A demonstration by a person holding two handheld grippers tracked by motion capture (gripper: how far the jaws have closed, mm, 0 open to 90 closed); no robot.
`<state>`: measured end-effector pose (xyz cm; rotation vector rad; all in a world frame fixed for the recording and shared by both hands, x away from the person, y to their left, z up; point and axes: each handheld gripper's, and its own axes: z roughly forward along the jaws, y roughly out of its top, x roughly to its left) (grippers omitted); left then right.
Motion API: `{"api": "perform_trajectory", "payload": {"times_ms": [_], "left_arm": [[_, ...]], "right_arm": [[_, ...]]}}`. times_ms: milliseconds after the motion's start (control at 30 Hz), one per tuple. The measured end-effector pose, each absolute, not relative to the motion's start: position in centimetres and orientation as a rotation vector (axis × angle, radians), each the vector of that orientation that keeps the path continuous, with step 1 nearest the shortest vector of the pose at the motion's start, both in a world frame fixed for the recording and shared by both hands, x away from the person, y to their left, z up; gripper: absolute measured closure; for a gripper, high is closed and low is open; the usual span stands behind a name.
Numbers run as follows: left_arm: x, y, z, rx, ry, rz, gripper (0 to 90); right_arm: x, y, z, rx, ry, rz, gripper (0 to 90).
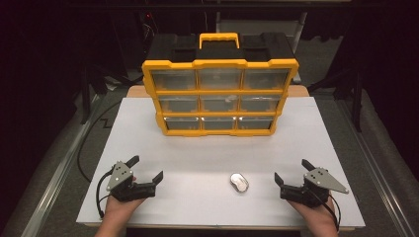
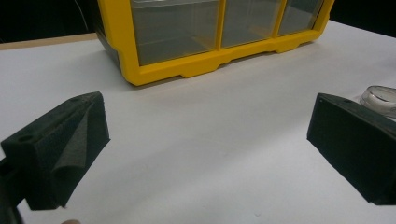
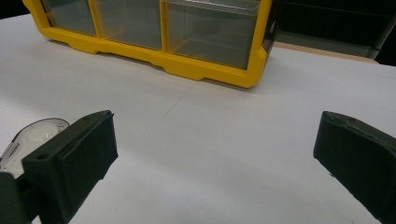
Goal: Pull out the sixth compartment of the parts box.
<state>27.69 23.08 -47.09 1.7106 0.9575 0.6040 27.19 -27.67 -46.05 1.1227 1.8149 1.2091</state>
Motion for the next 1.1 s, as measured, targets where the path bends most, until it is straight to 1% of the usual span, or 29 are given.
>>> {"api": "perform_trajectory", "payload": {"times_ms": [533, 1100], "left_arm": [[27.8, 23.1, -47.2, 1.715, 0.959, 0.585, 0.2], [27.8, 23.2, -47.2, 1.714, 0.960, 0.583, 0.2]], "right_arm": [[29.3, -26.6, -46.2, 1.121, 1.830, 1.176, 0.0], [33.4, -25.5, -46.4, 1.137, 1.837, 1.139, 0.1]]}}
